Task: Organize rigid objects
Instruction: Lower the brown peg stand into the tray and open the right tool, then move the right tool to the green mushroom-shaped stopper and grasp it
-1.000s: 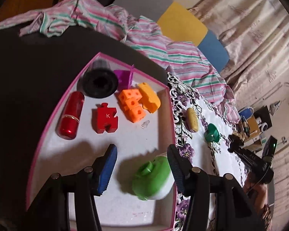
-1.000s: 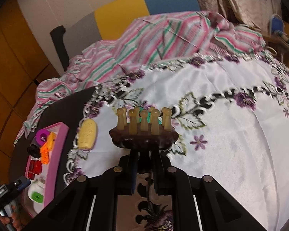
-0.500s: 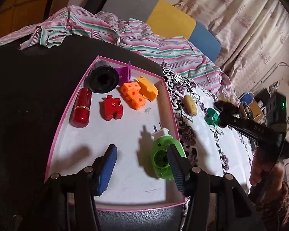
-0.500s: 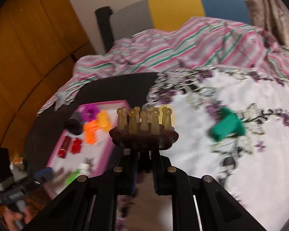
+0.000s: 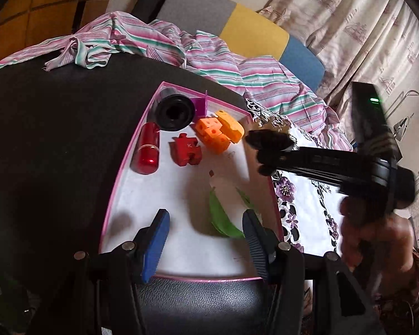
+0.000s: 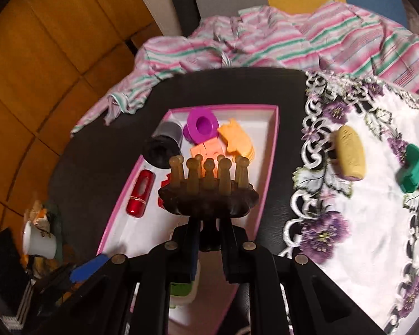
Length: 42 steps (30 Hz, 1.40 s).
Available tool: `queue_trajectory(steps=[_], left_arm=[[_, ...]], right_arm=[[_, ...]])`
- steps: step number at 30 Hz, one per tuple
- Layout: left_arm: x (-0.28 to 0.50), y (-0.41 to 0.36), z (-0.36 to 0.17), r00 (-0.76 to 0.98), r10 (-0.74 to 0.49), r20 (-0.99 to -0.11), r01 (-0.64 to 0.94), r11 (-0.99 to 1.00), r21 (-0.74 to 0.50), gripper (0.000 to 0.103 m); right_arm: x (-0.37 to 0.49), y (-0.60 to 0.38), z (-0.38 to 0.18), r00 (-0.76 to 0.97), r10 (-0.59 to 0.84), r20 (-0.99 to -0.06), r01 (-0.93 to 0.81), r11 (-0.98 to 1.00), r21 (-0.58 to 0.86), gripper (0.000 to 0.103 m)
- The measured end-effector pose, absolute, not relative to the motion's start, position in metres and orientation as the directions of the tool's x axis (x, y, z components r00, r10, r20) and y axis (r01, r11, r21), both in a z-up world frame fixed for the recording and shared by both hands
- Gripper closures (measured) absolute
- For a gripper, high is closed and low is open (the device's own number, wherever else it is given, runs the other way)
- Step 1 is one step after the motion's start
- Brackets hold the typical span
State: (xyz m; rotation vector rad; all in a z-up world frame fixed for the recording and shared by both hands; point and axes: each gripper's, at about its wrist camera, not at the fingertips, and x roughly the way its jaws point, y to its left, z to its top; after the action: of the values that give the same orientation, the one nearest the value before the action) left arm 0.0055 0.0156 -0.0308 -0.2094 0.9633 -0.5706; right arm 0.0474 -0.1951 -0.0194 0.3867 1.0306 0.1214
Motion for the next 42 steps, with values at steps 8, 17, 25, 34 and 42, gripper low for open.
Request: queue_trajectory(steps=[8, 17, 25, 34, 42], left_arm=[[0.004, 0.029, -0.032, 0.441, -0.549, -0.709, 0.347, 0.834, -0.430, 0.048], [0.003, 0.031, -0.030, 0.450, -0.553, -0.701, 0.339, 0.832, -0.439, 0.048], [0.000, 0.026, -0.027, 0.438, -0.585, -0.683, 0.356, 0.810, -0.466, 0.048], [-0.006, 0.009, -0.029, 0.399, -0.600, -0.693, 0.384, 0.796, -0.468, 0.048], [-0.012, -0.014, -0.022, 0.370, -0.622, -0.690, 0.449, 0.770, -0.454, 0.048]], right_arm=[[0.065, -0.183, -0.040, 0.479, 0.214, -0.851, 0.116, 0.946, 0.303, 0.088], [0.055, -0.183, -0.031, 0.497, 0.213, -0.841, 0.083, 0.953, 0.290, 0.083], [0.019, -0.197, -0.012, 0.564, 0.230, -0.794, 0.080, 0.941, 0.329, 0.074], [-0.004, -0.231, -0.011, 0.578, 0.199, -0.792, 0.154, 0.926, 0.345, 0.071], [-0.021, -0.265, -0.029, 0.521, 0.178, -0.835, 0.245, 0.906, 0.346, 0.068]])
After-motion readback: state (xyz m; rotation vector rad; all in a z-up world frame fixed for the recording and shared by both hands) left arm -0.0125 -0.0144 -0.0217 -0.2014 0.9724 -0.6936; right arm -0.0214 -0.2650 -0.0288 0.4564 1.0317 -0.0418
